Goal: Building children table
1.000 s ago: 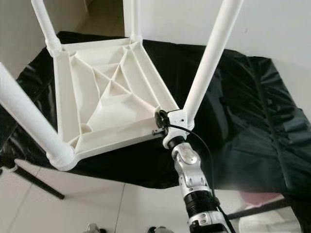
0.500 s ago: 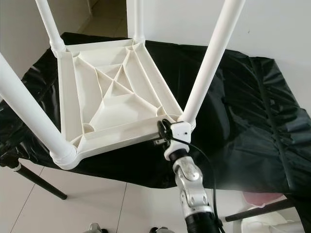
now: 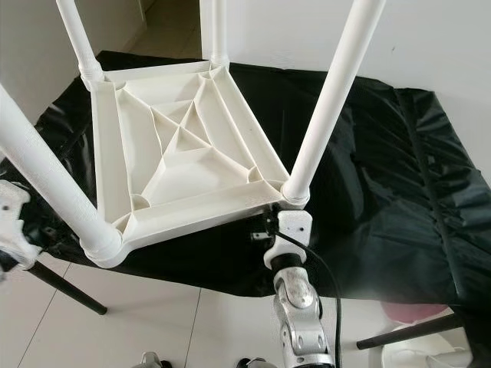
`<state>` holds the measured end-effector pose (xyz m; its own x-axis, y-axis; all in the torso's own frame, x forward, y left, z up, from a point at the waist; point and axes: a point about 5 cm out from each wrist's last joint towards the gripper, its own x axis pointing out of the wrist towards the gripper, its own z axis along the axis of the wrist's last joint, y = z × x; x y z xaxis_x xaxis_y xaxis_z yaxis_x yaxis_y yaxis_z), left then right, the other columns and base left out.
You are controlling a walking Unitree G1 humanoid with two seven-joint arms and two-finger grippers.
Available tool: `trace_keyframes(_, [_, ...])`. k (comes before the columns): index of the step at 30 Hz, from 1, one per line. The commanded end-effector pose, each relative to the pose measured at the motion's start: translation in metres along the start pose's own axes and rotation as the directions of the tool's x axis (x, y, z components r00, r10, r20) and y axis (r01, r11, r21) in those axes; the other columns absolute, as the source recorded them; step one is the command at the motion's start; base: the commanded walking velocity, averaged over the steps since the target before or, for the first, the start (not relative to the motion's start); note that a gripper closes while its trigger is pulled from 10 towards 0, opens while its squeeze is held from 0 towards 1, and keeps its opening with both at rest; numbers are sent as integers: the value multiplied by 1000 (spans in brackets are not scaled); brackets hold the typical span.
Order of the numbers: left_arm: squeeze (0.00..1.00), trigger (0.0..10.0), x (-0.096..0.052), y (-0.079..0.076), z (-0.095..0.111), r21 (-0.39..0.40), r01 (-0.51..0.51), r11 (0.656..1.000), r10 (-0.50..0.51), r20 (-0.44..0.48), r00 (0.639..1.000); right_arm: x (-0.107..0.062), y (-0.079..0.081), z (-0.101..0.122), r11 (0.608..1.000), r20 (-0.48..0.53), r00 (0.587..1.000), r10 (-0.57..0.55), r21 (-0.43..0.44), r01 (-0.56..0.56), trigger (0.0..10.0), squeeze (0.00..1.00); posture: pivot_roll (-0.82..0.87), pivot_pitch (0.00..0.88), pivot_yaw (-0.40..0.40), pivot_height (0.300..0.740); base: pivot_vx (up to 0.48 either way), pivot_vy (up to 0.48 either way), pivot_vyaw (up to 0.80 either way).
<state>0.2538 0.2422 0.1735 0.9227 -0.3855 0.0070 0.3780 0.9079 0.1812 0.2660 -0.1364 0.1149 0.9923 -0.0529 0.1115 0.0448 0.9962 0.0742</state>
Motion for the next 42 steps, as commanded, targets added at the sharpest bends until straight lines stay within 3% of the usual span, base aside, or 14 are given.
trace_keyframes(1, [0, 10000, 1, -13, 0, 13, 60, 998, -61, 11, 998, -4, -3, -4, 999, -32, 998, -50, 19, 51, 10000, 0, 87, 170, 3, 740, 0, 0, 0])
trace_keyframes(6, [0, 10000, -1, -33, -12, 34, 167, 985, -167, -13, 986, -4, -3, -8, 995, -62, 995, -80, 45, 83, 10000, 0, 81, 164, 8, 740, 0, 0, 0])
trace_keyframes(8, [0, 10000, -2, -50, -13, -24, 236, 971, -236, 6, 972, 5, -1, -8, 995, -71, 996, -54, 75, 60, 10000, 0, 81, 156, 9, 740, 0, 0, 0])
trace_keyframes(11, [0, 10000, -2, -57, -13, -49, 267, 962, -267, 11, 964, 10, 0, -7, 997, -70, 997, -33, 69, 38, 10000, 0, 81, 156, 9, 740, 0, 0, 0])
trace_keyframes(13, [0, 10000, 0, -80, -17, -57, 348, 936, -348, 4, 937, 25, 5, -4, 998, -72, 997, 36, 62, -31, 10000, 0, 75, 148, 8, 740, 0, 0, 0])
trace_keyframes(14, [0, 10000, 0, -80, -17, -57, 348, 936, -348, 4, 937, 25, 5, -4, 998, -72, 997, 36, 62, -31, 10000, 0, 75, 148, 8, 740, 0, 0, 0])
trace_keyframes(16, [0, 10000, 3, -101, -17, -64, 413, 909, -412, 16, 911, 41, 5, 1, 996, -73, 994, 82, 35, -80, 10000, 0, 71, 141, 4, 740, 0, 0, 0])
trace_keyframes(23, [0, 10000, 12, -124, -13, -88, 464, 881, -461, 59, 886, 66, 0, 7, 989, -116, 982, 148, 12, -147, 10000, 0, 68, 135, -1, 740, 0, 0, 0])
trace_keyframes(25, [0, 10000, 21, -135, -9, -90, 484, 871, -476, 92, 874, 81, -6, 11, 988, -140, 979, 151, -23, -156, 10000, 0, 61, 136, 4, 740, 0, 0, 0])
trace_keyframes(34, [0, 10000, 24, -139, -7, -87, 487, 869, -479, 100, 872, 87, -9, 13, 988, -143, 980, 142, -45, -149, 10000, 0, 61, 136, 4, 740, 0, 0, 0])
trace_keyframes(36, [0, 10000, 31, -139, -6, -71, 463, 883, -456, 99, 885, 84, -32, 26, 997, -53, 998, 44, -54, -47, 10000, 0, 57, 144, -6, 740, 0, 0, 0])
trace_keyframes(40, [0, 10000, 30, -132, -5, -43, 446, 894, -441, 96, 893, 76, -43, 33, 999, 9, 1000, 17, -46, -16, 10000, 0, 56, 145, -5, 740, 0, 0, 0])
trace_keyframes(42, [0, 10000, 27, -115, -4, -14, 437, 899, -434, 87, 896, 63, -49, 38, 999, 60, 997, 48, -24, -47, 10000, 0, 49, 144, 1, 740, 0, 0, 0])
